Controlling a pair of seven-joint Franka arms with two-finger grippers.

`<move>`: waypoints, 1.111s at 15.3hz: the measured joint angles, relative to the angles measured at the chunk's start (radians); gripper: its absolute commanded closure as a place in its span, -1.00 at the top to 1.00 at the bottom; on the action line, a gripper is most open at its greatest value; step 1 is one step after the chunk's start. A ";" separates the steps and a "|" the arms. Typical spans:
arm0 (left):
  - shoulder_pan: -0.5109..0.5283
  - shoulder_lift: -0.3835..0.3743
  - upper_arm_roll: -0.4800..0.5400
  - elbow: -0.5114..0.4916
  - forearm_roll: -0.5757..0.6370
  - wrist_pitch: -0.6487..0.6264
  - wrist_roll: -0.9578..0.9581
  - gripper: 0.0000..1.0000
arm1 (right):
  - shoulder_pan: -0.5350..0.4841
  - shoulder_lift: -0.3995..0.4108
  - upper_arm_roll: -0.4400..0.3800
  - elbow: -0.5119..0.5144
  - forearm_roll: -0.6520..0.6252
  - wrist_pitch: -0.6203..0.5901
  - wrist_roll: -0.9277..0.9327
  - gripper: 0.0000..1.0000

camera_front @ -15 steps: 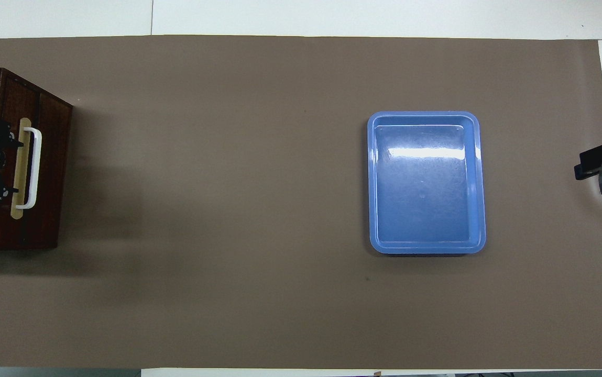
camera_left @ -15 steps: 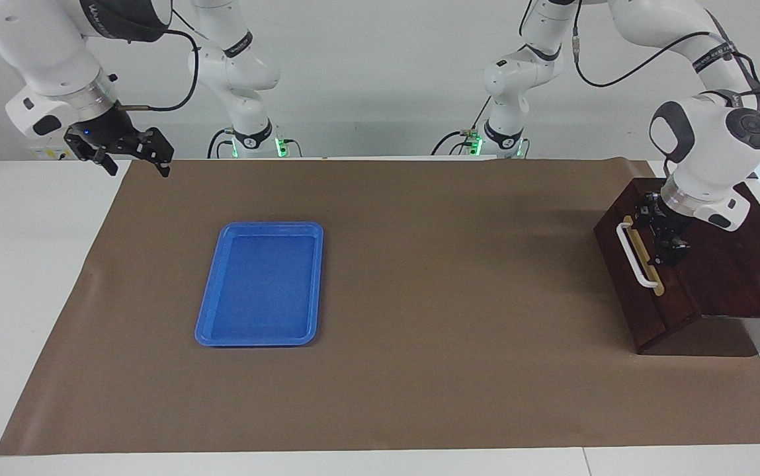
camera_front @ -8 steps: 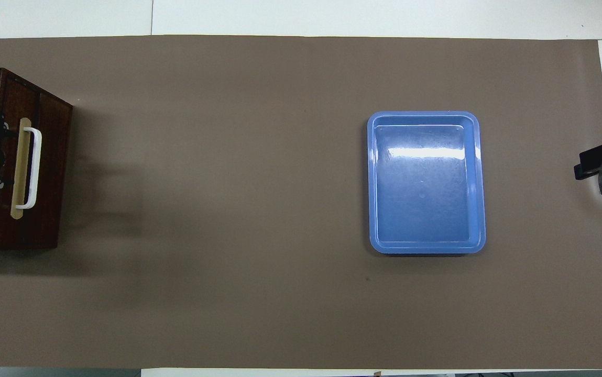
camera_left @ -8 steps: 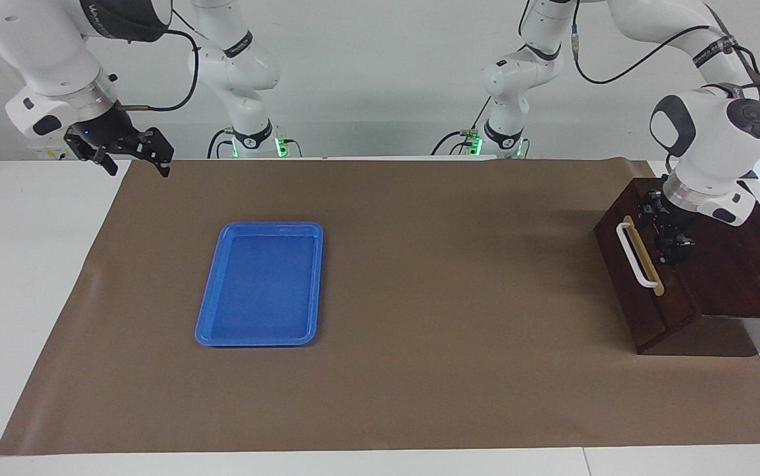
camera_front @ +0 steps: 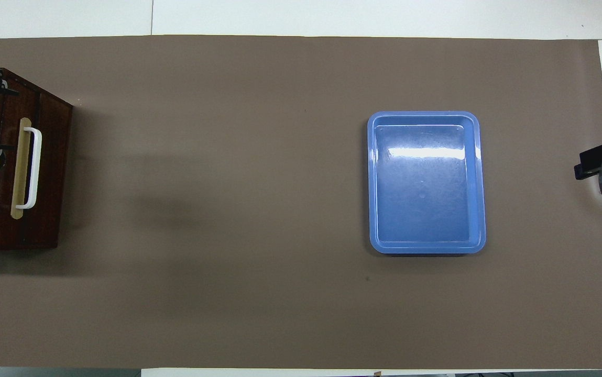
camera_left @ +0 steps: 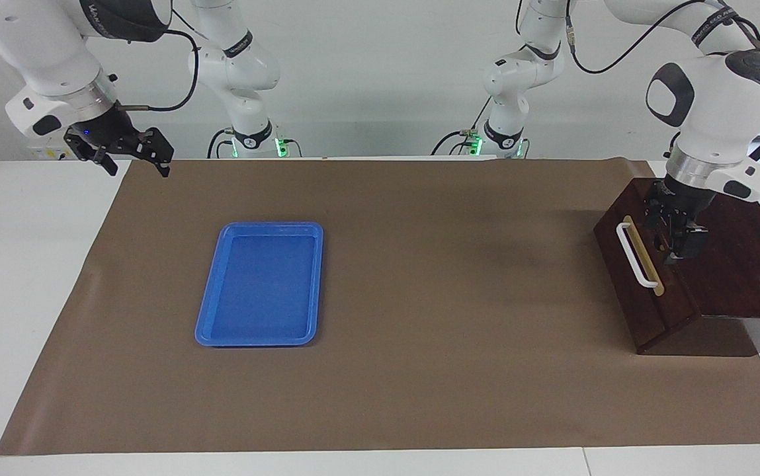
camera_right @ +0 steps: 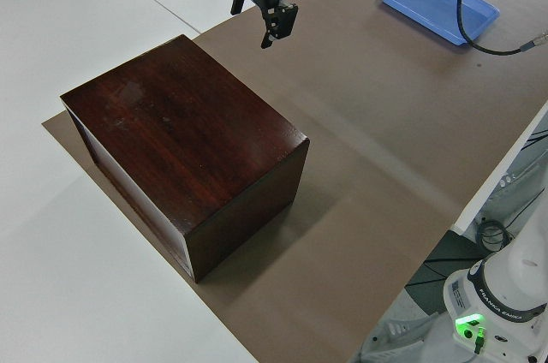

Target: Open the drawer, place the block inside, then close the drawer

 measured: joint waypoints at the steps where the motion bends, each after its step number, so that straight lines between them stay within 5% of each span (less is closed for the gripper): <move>1: -0.001 -0.001 -0.012 0.007 0.000 -0.017 0.048 1.00 | 0.000 0.000 0.000 0.000 0.000 0.000 0.000 1.00; 17: -0.079 -0.090 -0.095 0.095 -0.077 -0.425 1.114 1.00 | 0.000 0.000 0.000 0.000 0.000 0.000 0.000 1.00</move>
